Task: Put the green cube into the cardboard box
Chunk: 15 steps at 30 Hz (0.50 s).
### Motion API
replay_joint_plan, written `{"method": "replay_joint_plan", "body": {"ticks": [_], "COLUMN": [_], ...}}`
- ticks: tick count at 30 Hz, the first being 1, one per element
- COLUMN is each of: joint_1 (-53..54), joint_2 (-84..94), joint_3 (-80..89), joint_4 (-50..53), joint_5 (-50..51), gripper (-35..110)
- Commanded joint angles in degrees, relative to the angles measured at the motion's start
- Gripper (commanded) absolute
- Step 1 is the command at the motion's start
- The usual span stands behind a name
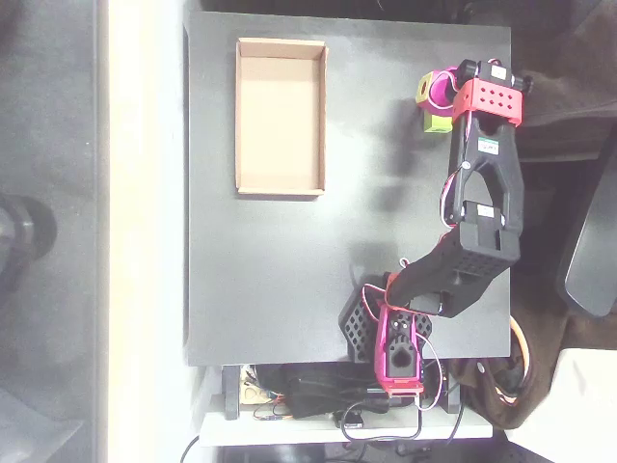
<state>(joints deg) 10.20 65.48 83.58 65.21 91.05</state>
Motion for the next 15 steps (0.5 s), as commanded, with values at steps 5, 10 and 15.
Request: {"method": "replay_joint_plan", "body": {"ticks": [5, 10, 15], "joint_1": [-0.62, -0.88, -1.58], "joint_2": [2.11, 2.11, 2.11], "joint_3": [1.67, 1.67, 1.67], "joint_4": [0.18, 0.18, 0.18], "joint_5": [0.35, 0.44, 0.88], "gripper": [38, 38, 38]}}
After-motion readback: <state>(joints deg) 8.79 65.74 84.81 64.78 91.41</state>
